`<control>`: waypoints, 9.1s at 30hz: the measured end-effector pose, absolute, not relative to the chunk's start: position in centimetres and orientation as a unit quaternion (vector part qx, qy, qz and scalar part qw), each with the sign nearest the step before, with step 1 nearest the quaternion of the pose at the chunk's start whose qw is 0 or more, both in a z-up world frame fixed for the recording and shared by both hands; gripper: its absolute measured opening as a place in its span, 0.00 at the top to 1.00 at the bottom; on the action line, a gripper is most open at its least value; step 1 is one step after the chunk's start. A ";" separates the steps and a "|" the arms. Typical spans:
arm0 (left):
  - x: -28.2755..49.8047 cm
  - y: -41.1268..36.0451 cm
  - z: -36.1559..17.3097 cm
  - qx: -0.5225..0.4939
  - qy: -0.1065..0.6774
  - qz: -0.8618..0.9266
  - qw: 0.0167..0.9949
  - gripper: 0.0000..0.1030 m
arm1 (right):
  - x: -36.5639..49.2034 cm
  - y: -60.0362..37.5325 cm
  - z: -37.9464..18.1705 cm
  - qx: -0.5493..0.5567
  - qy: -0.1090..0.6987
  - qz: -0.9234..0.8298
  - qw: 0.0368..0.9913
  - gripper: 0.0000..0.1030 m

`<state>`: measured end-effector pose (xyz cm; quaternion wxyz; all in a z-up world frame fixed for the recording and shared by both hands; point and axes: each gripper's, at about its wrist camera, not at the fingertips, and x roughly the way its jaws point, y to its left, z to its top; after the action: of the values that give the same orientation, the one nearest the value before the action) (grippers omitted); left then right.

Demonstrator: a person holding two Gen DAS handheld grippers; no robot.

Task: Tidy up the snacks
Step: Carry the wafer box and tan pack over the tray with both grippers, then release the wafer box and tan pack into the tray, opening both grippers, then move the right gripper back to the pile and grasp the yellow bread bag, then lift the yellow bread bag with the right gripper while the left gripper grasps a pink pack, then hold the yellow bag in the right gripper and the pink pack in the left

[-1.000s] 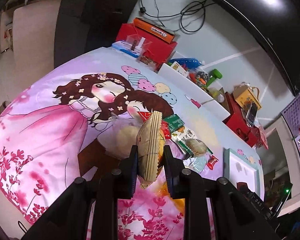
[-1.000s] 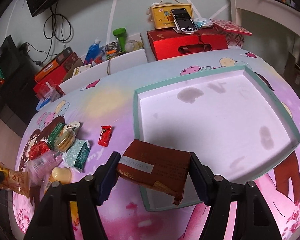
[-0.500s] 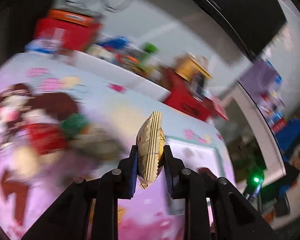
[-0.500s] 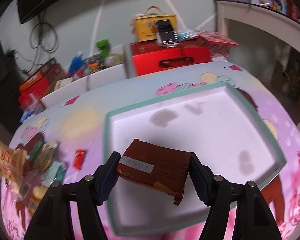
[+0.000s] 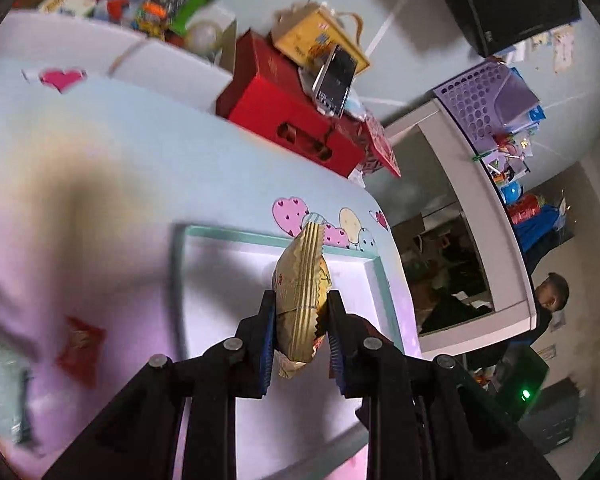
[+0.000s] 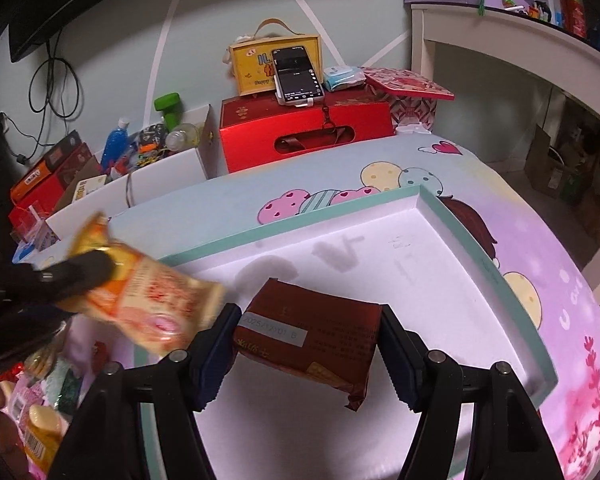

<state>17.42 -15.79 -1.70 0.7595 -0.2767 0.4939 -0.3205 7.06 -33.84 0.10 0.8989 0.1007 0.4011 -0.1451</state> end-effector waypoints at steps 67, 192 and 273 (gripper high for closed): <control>2.1 9.5 2.1 -0.049 0.420 0.117 0.899 0.08 | 4.5 -17.7 3.8 0.045 0.404 0.048 0.912 0.00; 8.4 3.0 -6.0 -0.002 0.571 -0.008 0.821 0.53 | 2.8 -17.2 -1.8 0.064 0.506 0.069 0.857 0.47; 5.8 1.6 -0.3 -0.008 0.507 -0.029 0.861 0.55 | 2.8 -16.0 -2.3 0.023 0.507 0.062 0.859 0.56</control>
<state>5.76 1.64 -0.29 0.8612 -0.0080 0.5074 -0.0291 2.84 -16.03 -2.27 0.8593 0.0229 0.5072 0.0620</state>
